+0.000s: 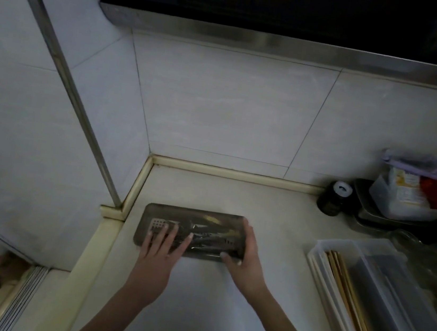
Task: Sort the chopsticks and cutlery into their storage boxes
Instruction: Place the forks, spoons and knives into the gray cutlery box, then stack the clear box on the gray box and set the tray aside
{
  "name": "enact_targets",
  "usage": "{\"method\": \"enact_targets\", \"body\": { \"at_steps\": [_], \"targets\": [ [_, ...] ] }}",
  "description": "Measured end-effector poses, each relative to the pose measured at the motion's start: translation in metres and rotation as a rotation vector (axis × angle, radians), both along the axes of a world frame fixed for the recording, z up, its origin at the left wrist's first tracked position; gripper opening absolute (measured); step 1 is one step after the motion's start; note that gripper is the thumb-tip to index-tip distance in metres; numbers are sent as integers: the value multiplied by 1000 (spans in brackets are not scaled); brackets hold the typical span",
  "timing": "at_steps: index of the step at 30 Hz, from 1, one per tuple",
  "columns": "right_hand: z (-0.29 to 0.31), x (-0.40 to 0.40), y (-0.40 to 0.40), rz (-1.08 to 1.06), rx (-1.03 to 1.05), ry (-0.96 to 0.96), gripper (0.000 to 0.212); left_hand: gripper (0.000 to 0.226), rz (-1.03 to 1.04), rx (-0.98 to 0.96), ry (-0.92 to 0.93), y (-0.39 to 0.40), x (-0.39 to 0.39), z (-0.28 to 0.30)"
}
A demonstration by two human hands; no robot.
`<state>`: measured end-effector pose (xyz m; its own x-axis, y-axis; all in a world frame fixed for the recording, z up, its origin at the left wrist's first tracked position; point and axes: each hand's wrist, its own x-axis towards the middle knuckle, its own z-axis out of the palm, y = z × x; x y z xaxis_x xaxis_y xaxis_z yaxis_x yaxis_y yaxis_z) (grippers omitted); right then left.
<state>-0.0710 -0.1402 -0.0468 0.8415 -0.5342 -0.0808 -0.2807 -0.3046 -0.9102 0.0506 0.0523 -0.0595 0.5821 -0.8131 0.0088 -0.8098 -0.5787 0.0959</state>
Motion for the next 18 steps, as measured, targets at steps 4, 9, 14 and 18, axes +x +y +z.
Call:
{"method": "enact_targets", "body": {
  "at_steps": [4, 9, 14, 18],
  "targets": [
    [-19, 13, 3, 243, -373, 64, 54, 102, -116, 183, 79, -1, -11, -6],
    [-1, 50, -5, 268, -546, 388, 66, 96, -37, 260, 83, -26, 20, -7],
    [12, 73, -19, 307, -533, 519, 71, 85, 30, 257, 114, -52, 70, 9],
    [6, 56, -40, 206, -504, 498, 68, 83, 35, 259, 169, -61, 106, 19]
  ]
}}
